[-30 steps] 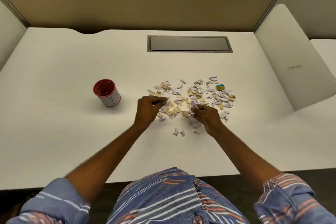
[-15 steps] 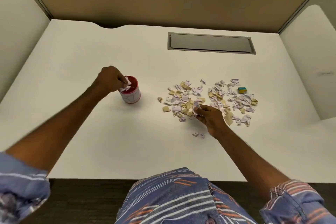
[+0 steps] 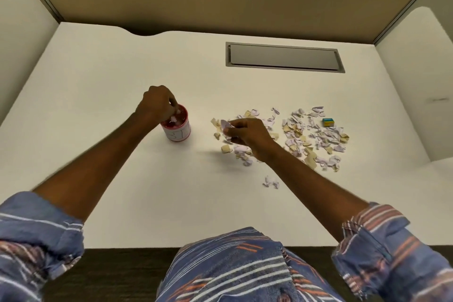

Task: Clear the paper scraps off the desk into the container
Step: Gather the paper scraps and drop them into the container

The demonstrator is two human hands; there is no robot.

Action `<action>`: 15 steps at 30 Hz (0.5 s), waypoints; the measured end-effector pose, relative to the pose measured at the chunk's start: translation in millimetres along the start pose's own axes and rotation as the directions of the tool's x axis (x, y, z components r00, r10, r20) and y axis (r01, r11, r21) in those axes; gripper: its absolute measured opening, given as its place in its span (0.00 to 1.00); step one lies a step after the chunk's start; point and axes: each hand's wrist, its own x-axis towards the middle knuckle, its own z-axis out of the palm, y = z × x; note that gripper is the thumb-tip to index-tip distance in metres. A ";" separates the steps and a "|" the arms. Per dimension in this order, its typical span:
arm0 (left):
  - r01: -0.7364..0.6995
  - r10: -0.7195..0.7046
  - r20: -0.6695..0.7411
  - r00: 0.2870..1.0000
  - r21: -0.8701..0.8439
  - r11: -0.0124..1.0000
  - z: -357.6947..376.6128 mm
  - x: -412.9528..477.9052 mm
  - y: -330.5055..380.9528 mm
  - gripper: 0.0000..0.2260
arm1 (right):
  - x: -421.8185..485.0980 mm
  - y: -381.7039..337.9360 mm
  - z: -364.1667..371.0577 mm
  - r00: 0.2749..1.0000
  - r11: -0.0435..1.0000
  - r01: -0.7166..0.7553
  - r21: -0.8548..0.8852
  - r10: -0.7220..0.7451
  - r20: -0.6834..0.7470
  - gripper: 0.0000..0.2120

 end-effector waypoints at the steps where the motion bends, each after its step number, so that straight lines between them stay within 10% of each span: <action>1: -0.007 0.007 -0.013 1.000 -0.014 1.000 -1.4 0.2 -1.8 0.06 | 5.7 -8.0 11.3 1.000 0.998 0.025 -0.058 -0.024 0.019 0.08; 15: -0.030 0.016 -0.095 0.995 -0.142 0.989 -8.3 -9.1 -24.0 0.09 | 67.9 -72.2 130.9 0.996 0.854 0.083 -0.514 -0.050 0.077 0.06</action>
